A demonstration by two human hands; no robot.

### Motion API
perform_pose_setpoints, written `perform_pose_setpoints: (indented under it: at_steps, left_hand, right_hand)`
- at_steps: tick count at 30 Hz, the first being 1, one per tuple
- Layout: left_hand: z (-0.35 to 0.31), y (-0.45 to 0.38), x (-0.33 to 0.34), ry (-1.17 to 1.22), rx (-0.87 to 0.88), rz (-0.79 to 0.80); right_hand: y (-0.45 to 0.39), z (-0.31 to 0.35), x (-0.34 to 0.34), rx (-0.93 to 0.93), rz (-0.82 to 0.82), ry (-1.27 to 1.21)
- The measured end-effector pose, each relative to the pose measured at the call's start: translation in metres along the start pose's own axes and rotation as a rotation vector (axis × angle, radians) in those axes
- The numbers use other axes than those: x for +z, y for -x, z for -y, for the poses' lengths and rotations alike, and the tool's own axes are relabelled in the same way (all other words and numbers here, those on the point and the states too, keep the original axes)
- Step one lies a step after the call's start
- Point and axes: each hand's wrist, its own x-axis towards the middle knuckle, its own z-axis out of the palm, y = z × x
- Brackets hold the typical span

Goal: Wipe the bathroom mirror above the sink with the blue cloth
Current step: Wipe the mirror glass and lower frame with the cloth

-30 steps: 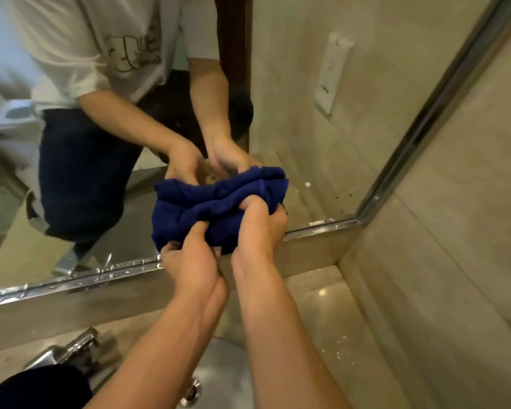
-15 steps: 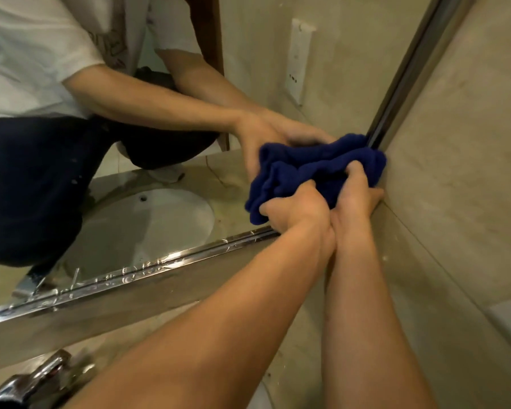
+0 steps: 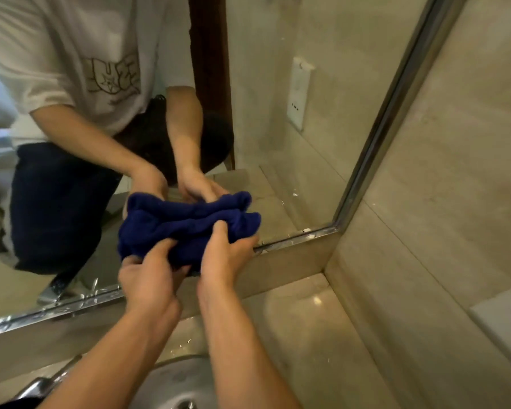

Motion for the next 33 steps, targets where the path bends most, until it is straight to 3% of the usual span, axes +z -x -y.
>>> perform_pose_setpoints:
  at_steps: [4, 12, 17, 22, 26, 33]
  left_hand:
    - [-0.015, 0.009, 0.000, 0.003, -0.012, -0.002]
    - [0.014, 0.061, 0.108, -0.029, -0.147, 0.261]
    - [0.011, 0.047, 0.085, -0.098, -0.098, 0.187]
    - [-0.022, 0.014, 0.010, -0.101, 0.017, 0.033]
    - [-0.047, 0.000, -0.027, -0.018, 0.036, -0.066]
    - [-0.089, 0.050, 0.018, 0.118, -0.027, 0.084]
  right_hand:
    - [0.003, 0.013, 0.003, 0.109, 0.085, -0.078]
    - [-0.071, 0.114, -0.049, -0.056, -0.132, -0.211]
    - [-0.043, 0.074, -0.031, -0.195, -0.257, -0.014]
    - [0.010, 0.030, -0.009, 0.005, 0.067, 0.064]
    - [0.038, 0.023, 0.000, 0.036, 0.318, 0.067]
    - [0.044, 0.098, -0.001, -0.223, 0.241, 0.013]
